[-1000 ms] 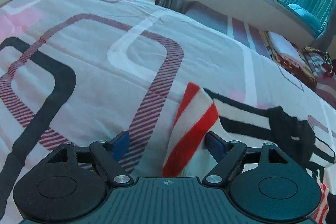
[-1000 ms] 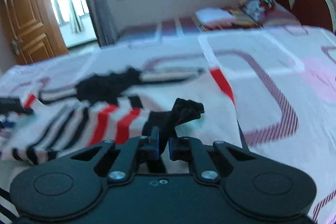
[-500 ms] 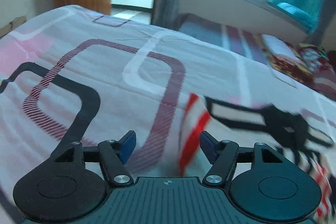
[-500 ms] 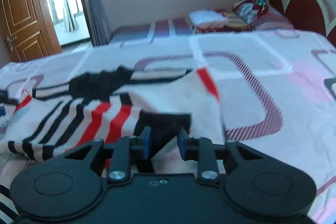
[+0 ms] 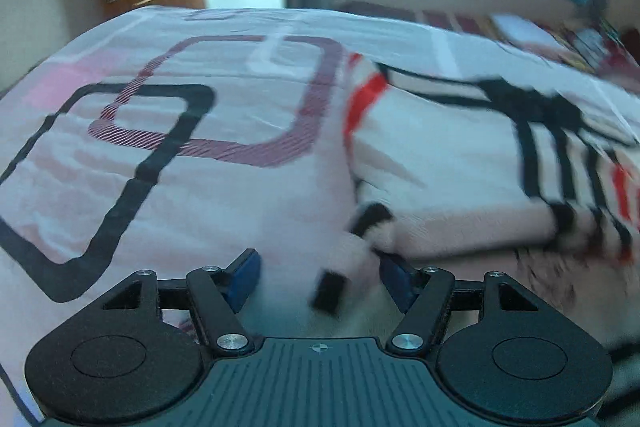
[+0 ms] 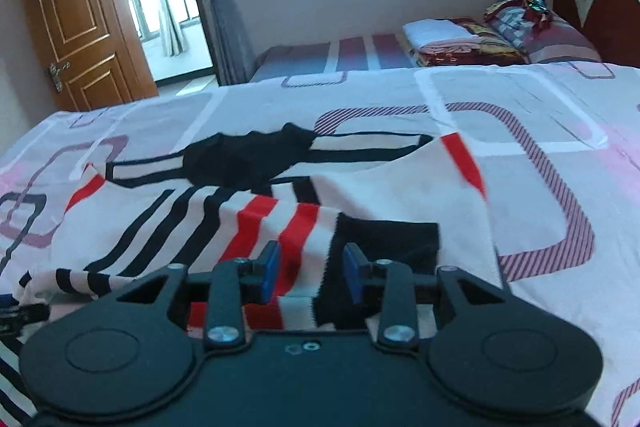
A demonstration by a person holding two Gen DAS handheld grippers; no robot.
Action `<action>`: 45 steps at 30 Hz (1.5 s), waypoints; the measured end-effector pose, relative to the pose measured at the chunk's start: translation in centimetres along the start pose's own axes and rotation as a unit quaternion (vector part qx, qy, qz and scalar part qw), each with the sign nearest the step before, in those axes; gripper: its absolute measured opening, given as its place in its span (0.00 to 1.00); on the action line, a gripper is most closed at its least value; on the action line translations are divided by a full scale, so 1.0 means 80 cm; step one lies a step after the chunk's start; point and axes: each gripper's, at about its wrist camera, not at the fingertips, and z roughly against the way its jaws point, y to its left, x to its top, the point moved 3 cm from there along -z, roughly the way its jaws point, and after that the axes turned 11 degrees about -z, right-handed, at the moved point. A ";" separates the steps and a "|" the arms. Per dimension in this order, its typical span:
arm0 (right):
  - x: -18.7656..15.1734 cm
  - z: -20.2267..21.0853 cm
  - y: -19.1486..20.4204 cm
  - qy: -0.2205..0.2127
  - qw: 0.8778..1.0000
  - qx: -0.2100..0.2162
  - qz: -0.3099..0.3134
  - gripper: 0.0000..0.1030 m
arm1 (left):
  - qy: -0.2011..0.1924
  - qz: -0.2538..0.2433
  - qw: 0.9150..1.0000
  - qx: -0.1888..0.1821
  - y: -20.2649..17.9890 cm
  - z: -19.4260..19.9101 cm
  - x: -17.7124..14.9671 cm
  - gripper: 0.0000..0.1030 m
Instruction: Fold small clothes
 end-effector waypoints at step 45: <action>-0.025 0.030 0.021 0.010 0.998 0.024 0.049 0.40 | -0.041 0.011 0.997 -0.061 -0.062 0.057 0.008 0.94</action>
